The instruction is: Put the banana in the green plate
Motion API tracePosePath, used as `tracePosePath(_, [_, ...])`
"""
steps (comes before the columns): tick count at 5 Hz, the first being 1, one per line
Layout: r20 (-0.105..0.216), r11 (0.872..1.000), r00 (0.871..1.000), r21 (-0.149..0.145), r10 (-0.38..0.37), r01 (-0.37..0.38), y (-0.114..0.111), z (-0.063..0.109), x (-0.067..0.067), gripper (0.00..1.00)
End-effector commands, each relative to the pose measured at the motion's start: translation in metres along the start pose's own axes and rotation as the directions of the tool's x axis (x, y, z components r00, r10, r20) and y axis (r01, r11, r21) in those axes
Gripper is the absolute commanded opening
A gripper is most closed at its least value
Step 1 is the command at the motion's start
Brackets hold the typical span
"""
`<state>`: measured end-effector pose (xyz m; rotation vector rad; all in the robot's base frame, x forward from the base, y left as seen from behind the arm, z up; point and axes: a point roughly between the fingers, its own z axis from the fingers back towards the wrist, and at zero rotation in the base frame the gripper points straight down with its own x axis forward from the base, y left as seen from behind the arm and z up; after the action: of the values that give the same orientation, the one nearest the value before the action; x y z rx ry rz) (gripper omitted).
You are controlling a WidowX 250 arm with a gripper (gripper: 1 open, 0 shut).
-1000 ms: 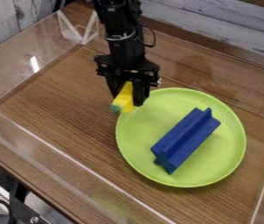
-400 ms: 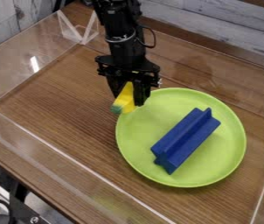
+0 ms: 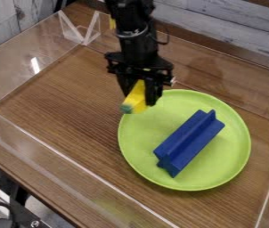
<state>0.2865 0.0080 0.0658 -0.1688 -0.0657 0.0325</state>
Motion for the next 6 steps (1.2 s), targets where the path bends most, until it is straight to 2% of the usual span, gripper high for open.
tracePosePath(1, [0.073, 0.999, 0.997, 0.001, -0.033, 0.033, -0.020, 0.026, 0.007, 0.00])
tracePosePath(3, [0.078, 0.998, 0.995, -0.012, -0.067, 0.068, -0.049, 0.034, 0.001, 0.00])
tracePosePath(5, [0.080, 0.996, 0.993, -0.018, -0.086, 0.088, -0.069, 0.030, -0.001, 0.00])
tracePosePath(6, [0.080, 0.996, 0.993, -0.020, -0.090, 0.092, -0.075, 0.028, -0.002, 1.00])
